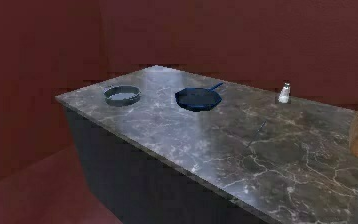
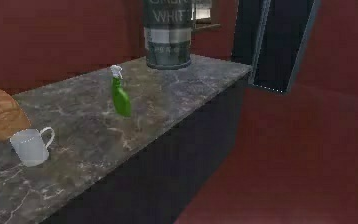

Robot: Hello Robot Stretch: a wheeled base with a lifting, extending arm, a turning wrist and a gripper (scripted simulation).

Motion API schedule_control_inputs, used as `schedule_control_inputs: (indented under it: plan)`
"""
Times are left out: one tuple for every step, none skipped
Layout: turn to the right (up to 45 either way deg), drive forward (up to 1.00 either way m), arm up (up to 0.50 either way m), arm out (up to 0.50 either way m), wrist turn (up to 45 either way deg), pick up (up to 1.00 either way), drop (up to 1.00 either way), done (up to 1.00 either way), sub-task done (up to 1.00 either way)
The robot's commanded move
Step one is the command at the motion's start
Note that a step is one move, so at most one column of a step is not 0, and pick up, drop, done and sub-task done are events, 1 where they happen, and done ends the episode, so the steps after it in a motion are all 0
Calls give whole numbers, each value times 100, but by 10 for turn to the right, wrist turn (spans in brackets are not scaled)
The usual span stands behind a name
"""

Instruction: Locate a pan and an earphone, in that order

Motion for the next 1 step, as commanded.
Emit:
schedule_control_inputs:
  plan:
    - [-450, 0, 0, 0, 0, 0, 0, 0, 0]
